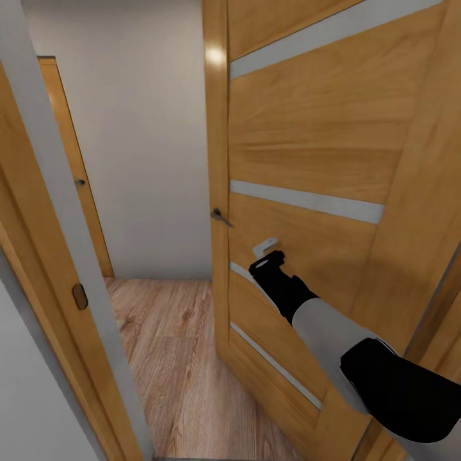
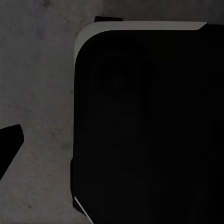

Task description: Move the two storage containers from the living room to the garage. In the garage, place one container on the floor and stack the other container on top of it (either order is fine).

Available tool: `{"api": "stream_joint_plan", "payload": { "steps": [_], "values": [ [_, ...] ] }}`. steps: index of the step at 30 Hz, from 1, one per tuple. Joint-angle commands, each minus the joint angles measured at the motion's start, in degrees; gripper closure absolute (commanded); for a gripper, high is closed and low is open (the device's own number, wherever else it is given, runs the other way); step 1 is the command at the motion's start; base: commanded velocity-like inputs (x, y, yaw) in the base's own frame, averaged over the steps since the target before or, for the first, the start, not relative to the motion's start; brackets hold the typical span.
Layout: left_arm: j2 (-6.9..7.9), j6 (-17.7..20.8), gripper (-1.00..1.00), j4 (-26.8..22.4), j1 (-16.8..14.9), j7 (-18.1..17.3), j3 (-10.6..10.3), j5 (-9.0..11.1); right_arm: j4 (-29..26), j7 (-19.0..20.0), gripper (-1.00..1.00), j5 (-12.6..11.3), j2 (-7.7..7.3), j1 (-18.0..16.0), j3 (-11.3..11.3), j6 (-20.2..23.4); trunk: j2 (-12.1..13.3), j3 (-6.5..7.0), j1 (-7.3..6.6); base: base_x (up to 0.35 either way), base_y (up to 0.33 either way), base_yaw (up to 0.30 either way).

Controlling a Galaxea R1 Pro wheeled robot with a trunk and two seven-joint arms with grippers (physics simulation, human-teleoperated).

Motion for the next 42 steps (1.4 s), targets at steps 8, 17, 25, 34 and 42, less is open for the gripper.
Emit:
{"api": "stream_joint_plan", "payload": {
  "steps": [8,17,25,34,42],
  "values": [
    [-0.08,-0.1,-1.00,0.0,0.0,0.0,-0.1,0.5,0.4,-2.3,-1.00,1.1,0.00,-0.1,0.0,0.8,0.0,-0.06,0.00,0.000,0.000,0.000],
    [-0.09,-0.1,-1.00,0.0,0.0,0.0,-0.1,0.5,0.4,-4.6,-1.00,1.2,0.00,-0.3,0.0,0.9,0.0,-0.06,0.00,0.010,0.000,0.000],
    [-0.09,0.0,-1.00,0.0,0.0,0.0,-0.2,0.3,0.4,-4.7,-1.00,1.2,0.00,-0.3,-0.1,0.9,0.0,-0.06,0.00,0.247,0.000,0.000],
    [-0.09,-0.1,-1.00,0.0,0.0,0.0,-0.1,0.4,0.4,-7.6,-1.00,1.3,0.00,-0.3,0.0,1.4,0.0,-0.06,0.00,0.159,0.000,0.000],
    [-0.09,-0.1,-1.00,0.0,0.0,0.0,-0.1,0.4,0.5,-9.5,-1.00,1.2,0.00,-0.3,0.0,1.5,0.0,-0.06,0.00,0.004,0.000,0.000]
  ]
}}
